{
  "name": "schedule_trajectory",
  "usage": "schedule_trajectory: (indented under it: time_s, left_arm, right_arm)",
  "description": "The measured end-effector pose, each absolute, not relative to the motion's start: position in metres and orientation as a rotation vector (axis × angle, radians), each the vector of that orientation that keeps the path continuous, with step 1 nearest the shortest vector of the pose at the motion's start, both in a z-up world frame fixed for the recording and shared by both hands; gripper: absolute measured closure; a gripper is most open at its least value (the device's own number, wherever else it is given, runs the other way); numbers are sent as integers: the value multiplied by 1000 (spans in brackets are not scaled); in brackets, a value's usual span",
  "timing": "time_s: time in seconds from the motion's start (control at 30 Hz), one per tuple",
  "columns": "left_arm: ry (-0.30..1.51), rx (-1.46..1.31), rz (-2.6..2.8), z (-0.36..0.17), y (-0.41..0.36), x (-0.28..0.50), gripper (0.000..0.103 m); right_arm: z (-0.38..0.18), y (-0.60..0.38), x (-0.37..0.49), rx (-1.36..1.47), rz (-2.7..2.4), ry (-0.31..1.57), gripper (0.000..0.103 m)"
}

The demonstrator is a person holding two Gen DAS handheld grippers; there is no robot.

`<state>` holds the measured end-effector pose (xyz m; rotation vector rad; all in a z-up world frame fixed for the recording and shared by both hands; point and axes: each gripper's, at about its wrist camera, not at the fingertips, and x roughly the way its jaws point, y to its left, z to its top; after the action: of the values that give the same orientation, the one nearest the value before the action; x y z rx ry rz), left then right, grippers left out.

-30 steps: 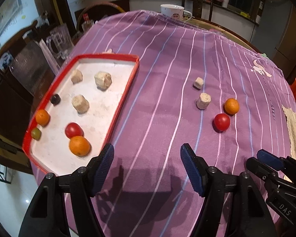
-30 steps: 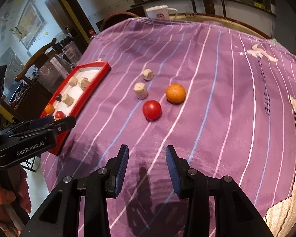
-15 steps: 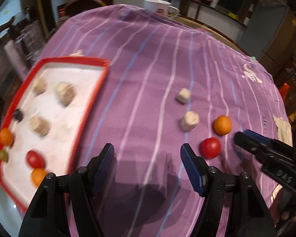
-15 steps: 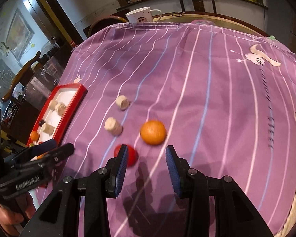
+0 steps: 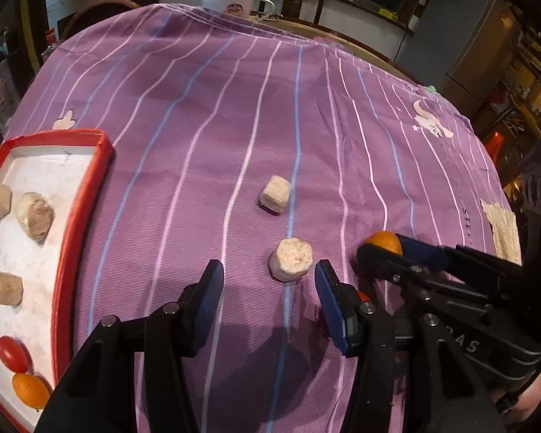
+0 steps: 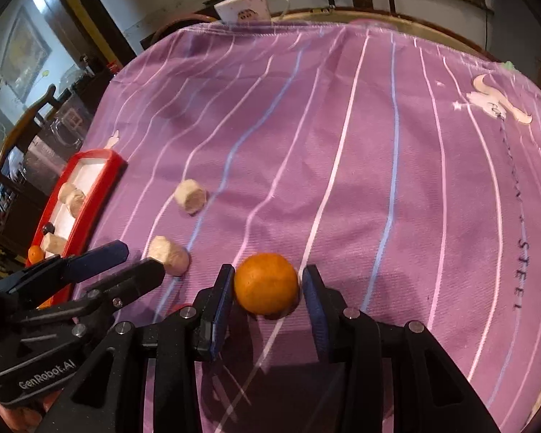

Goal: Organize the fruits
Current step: 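Grasp the beige cork with the left gripper while the right gripper grasps the orange, then carry the cork over the tray with the left gripper while the right gripper carries the orange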

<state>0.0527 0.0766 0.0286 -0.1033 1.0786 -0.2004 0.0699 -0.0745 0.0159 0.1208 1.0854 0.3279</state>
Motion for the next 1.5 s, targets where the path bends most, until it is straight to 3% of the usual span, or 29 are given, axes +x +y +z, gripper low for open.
schedule_trajectory:
  time_s: [0.07, 0.37, 0.8, 1.07, 1.5]
  left_arm:
    - [1086, -100, -200, 25, 74, 55, 55]
    - [1093, -165, -217, 18, 71, 62, 79]
    - [1041, -207, -182, 51, 102, 19, 79]
    - [965, -209, -13, 85, 188, -27, 79]
    - [1021, -313, 235, 59, 330, -59, 79]
  right_arm:
    - [17, -78, 70, 139, 338, 1090, 66]
    - [22, -92, 55, 187, 333, 1089, 66]
    - [54, -88, 26, 180, 321, 1038, 66]
    - [69, -21, 10, 131, 432, 1027, 66]
    - [66, 126, -6, -30, 646, 1033, 66]
